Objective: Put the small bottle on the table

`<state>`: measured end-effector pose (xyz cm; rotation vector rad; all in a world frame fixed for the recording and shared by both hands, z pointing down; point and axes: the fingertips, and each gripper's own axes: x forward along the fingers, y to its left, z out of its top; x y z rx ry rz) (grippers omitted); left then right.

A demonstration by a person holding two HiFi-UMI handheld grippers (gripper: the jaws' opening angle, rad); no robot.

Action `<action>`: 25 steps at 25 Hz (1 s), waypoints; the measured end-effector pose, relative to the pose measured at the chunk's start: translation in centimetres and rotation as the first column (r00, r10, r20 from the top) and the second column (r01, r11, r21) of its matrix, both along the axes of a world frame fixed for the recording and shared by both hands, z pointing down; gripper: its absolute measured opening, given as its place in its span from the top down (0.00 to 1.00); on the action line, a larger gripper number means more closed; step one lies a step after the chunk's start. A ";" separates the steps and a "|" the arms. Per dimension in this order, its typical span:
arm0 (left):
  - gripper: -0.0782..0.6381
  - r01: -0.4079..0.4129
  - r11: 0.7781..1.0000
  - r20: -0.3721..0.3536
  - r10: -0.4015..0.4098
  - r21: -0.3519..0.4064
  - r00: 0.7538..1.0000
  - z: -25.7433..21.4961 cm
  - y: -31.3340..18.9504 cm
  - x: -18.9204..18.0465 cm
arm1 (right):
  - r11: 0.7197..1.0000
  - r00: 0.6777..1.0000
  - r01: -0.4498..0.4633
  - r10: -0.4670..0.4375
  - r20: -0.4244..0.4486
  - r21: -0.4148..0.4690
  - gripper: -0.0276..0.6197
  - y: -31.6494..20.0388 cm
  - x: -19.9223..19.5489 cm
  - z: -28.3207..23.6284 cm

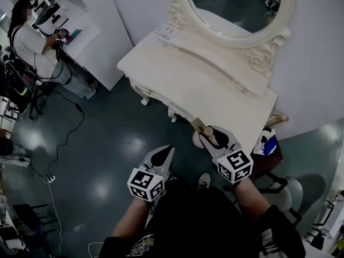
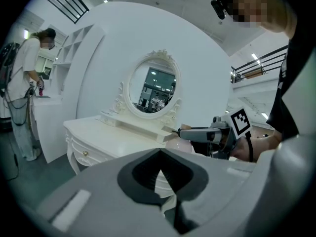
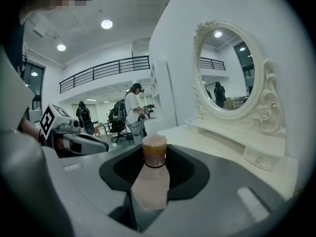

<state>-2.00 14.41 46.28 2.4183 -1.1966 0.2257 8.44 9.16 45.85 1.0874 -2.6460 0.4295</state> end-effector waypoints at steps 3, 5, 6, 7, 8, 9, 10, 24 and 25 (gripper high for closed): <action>0.89 0.001 1.000 -0.004 -0.001 -0.001 1.000 0.0 -0.6 -1.5 | 1.000 1.000 -0.004 0.004 0.001 -0.006 0.70 -0.5 -1.5 0.1; 0.89 0.001 1.000 -0.007 -0.001 -0.001 1.000 0.0 -1.1 -2.6 | 1.000 1.000 -0.006 0.006 0.002 -0.011 0.70 -0.9 -2.5 0.2; 0.89 0.001 1.000 -0.008 -0.001 -0.002 1.000 0.0 -1.3 -3.1 | 1.000 1.000 -0.007 0.007 0.001 -0.013 0.70 -1.2 -3.1 0.2; 0.89 0.001 1.000 -0.010 -0.001 -0.003 1.000 0.1 -1.6 -3.6 | 1.000 1.000 -0.007 0.007 0.000 -0.015 0.70 -1.4 -3.6 0.3; 0.89 0.002 1.000 -0.012 -0.002 -0.004 1.000 0.2 -1.8 -4.1 | 1.000 1.000 -0.008 0.008 -0.001 -0.017 0.70 -1.6 -4.1 0.4; 0.89 0.002 1.000 -0.015 -0.002 -0.006 1.000 0.3 -2.0 -4.6 | 1.000 1.000 -0.009 0.009 -0.003 -0.020 0.70 -1.9 -4.5 0.5; 0.89 0.002 1.000 -0.017 -0.002 -0.008 1.000 0.5 -2.2 -5.1 | 1.000 1.000 -0.010 0.010 -0.004 -0.022 0.70 -2.1 -5.0 0.6; 0.89 -0.007 1.000 -0.017 0.006 -0.010 1.000 0.9 -5.4 -13.0 | 0.999 0.999 -0.039 0.039 0.004 -0.028 0.70 -6.0 -12.4 1.2; 0.89 -0.009 1.000 -0.016 0.009 -0.008 1.000 0.9 -5.6 -13.4 | 0.999 0.999 -0.041 0.041 0.006 -0.028 0.70 -6.2 -12.9 1.3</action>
